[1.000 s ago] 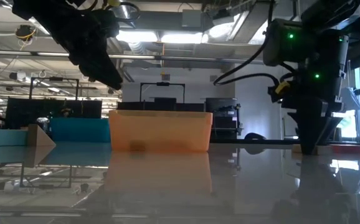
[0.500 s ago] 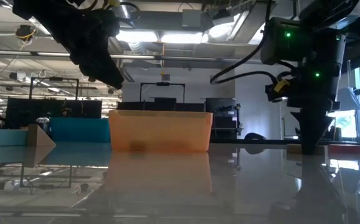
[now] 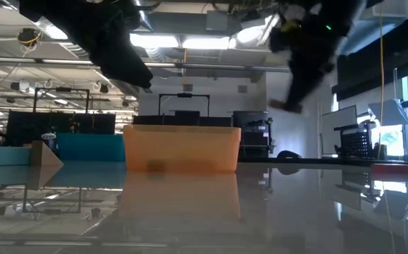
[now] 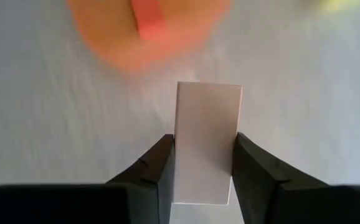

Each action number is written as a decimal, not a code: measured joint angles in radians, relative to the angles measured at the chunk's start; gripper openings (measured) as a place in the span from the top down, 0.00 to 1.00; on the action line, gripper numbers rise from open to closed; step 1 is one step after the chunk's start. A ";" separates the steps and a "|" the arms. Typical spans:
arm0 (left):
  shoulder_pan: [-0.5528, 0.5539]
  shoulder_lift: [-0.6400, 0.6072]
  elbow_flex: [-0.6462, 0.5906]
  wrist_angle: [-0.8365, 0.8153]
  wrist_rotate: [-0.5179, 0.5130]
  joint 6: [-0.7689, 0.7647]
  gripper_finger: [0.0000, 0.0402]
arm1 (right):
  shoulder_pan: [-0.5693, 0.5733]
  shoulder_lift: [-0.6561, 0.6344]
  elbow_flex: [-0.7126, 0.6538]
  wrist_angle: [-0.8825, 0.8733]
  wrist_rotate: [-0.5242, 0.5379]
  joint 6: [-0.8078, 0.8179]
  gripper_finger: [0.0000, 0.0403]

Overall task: Sort blocks by size
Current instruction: Put the brown rectangle block into the orange bin

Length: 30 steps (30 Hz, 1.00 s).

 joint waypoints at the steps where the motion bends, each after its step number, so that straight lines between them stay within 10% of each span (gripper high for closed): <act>1: 0.000 0.000 0.000 0.000 0.000 0.000 0.45 | -0.001 0.000 0.003 0.054 0.010 -0.036 0.68; 30: 0.000 0.000 0.000 -0.013 0.001 0.022 0.45 | -0.120 0.280 0.003 0.725 -0.107 -0.319 0.68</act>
